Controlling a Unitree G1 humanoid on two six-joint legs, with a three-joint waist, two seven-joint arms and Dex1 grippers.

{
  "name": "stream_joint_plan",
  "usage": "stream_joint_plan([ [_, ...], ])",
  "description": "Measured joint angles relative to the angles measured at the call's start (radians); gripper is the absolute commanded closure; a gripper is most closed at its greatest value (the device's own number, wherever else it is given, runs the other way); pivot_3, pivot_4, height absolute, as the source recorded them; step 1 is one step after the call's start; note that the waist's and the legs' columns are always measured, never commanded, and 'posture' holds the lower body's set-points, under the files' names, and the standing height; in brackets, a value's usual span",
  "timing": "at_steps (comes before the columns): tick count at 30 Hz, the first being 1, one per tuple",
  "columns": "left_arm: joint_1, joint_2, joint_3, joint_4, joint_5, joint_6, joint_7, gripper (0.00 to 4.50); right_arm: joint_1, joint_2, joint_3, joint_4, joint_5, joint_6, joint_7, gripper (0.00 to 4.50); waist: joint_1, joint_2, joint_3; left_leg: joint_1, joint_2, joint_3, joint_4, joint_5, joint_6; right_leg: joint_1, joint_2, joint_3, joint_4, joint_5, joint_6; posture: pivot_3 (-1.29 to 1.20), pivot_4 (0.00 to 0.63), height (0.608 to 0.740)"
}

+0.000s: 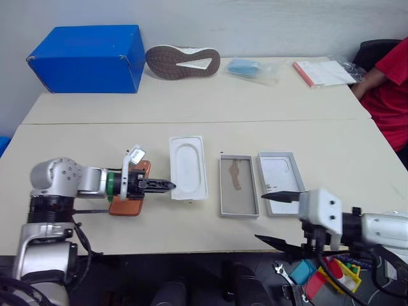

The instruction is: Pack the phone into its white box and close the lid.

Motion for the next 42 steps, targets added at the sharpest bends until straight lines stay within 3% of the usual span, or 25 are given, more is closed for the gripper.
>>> stream_joint_plan([
  [4, 0.007, 0.102, -0.045, -0.019, -0.005, -0.003, -0.131, 4.45, -0.164, 0.038, 0.201, 0.140, -0.137, -0.001, -0.020, 0.00, -0.002, -0.002, 0.001, -0.002, 0.000, 0.000, 0.000, 0.000, 0.000, -0.003, 0.000, -0.001, 0.000, -0.001, -0.001, 0.00, 0.150, 0.740],
  [7, 0.016, 0.159, -0.071, -0.034, -0.001, -0.029, -0.227, 4.50, -0.277, 0.107, 0.314, 0.235, -0.198, -0.002, -0.023, 0.60, -0.007, -0.003, 0.001, -0.012, -0.001, -0.001, 0.001, 0.002, 0.000, -0.013, -0.001, -0.001, 0.004, -0.001, -0.001, 0.00, 0.150, 0.740],
  [11, 0.054, 0.219, -0.095, -0.076, 0.001, -0.059, -0.322, 4.50, -0.317, 0.146, 0.411, 0.329, -0.266, -0.033, 0.001, 1.95, -0.009, -0.003, 0.001, -0.019, -0.001, -0.003, 0.002, 0.002, 0.000, -0.018, -0.001, -0.003, 0.005, -0.001, -0.001, 0.00, 0.150, 0.740],
  [18, 0.065, 0.217, -0.093, -0.111, 0.011, -0.061, -0.331, 4.50, -0.326, 0.152, 0.444, 0.376, -0.315, -0.135, 0.077, 4.41, -0.011, -0.003, 0.001, -0.020, -0.001, -0.003, 0.002, 0.002, 0.000, -0.019, -0.001, -0.004, 0.005, -0.001, -0.001, 0.00, 0.150, 0.740],
  [27, 0.074, 0.163, -0.062, -0.196, -0.075, 0.000, -0.281, 4.50, -0.259, 0.117, 0.425, 0.285, -0.282, -0.153, 0.162, 4.46, -0.010, -0.003, 0.001, -0.020, -0.001, -0.004, 0.002, 0.002, 0.000, -0.018, -0.001, -0.004, 0.005, -0.001, -0.001, 0.00, 0.150, 0.740],
  [36, 0.074, 0.099, -0.102, -0.207, -0.152, 0.001, -0.176, 4.50, -0.275, 0.173, 0.463, 0.354, -0.379, -0.266, 0.144, 4.46, -0.012, -0.003, 0.001, -0.020, -0.002, -0.004, 0.007, 0.002, 0.000, -0.018, -0.001, -0.004, 0.010, -0.001, -0.001, 0.00, 0.150, 0.740],
  [39, 0.071, 0.068, -0.105, -0.203, -0.161, 0.001, -0.138, 4.50, -0.271, 0.177, 0.465, 0.353, -0.388, -0.266, 0.145, 3.83, -0.011, -0.003, 0.001, -0.020, -0.002, -0.004, 0.008, 0.002, 0.000, -0.018, -0.001, -0.004, 0.011, -0.001, -0.001, 0.00, 0.150, 0.740],
  [42, 0.067, 0.027, -0.122, -0.186, -0.166, 0.001, -0.096, 4.50, -0.250, 0.176, 0.464, 0.342, -0.385, -0.252, 0.148, 2.85, -0.008, -0.003, 0.001, -0.020, -0.002, -0.004, 0.010, 0.002, 0.000, -0.017, -0.002, -0.004, 0.012, -0.001, -0.001, 0.00, 0.150, 0.740],
])
